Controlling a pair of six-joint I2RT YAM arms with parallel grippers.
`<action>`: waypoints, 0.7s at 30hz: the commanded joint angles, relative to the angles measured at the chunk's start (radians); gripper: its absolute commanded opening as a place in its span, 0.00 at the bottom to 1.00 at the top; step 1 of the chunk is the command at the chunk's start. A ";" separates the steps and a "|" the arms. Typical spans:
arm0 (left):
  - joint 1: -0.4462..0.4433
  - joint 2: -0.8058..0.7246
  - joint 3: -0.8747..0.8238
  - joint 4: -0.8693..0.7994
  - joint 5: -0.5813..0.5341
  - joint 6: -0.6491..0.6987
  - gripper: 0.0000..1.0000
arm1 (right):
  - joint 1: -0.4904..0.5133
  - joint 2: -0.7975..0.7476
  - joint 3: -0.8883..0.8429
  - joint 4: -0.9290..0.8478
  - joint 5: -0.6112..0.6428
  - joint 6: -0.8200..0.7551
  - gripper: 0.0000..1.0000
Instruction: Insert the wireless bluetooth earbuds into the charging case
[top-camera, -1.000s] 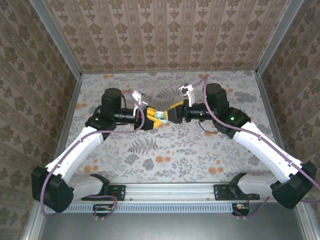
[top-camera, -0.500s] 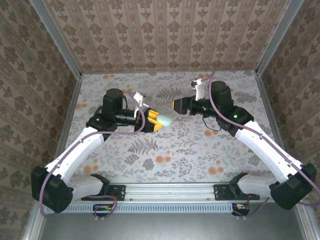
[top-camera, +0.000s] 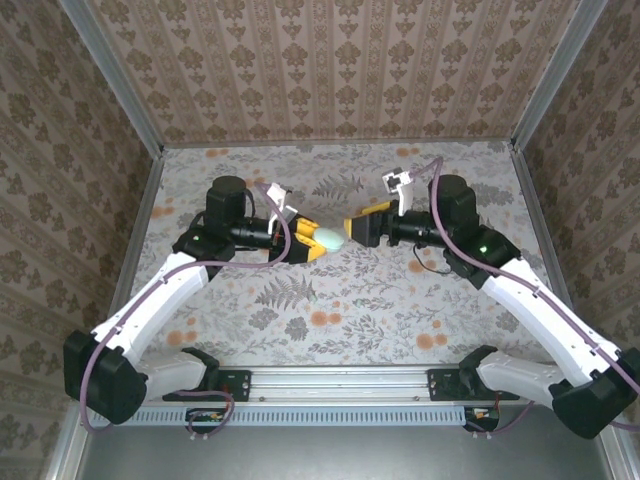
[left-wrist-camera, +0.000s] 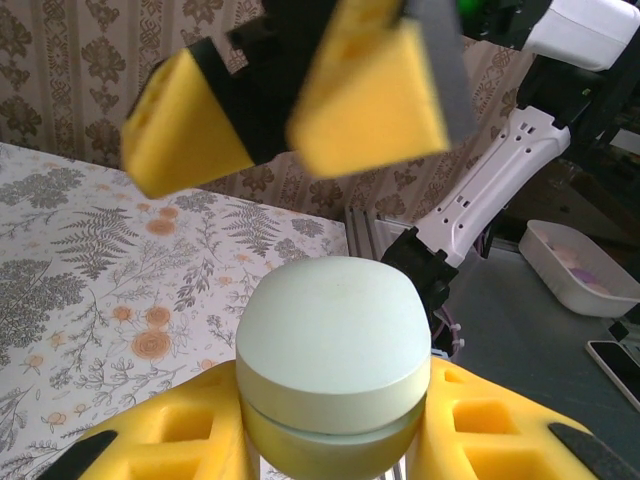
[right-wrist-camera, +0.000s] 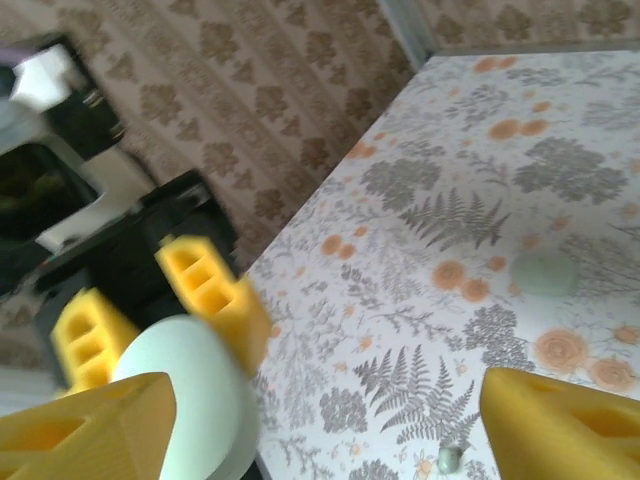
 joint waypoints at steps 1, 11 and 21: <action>0.007 0.006 0.039 0.028 0.038 -0.009 0.13 | 0.036 -0.027 -0.018 0.001 -0.059 -0.095 0.85; 0.007 0.005 0.042 0.035 0.042 -0.021 0.12 | 0.124 0.053 0.057 -0.106 -0.010 -0.226 0.90; 0.007 -0.008 0.032 0.035 0.044 -0.021 0.12 | 0.099 0.067 0.090 -0.106 0.116 -0.186 0.89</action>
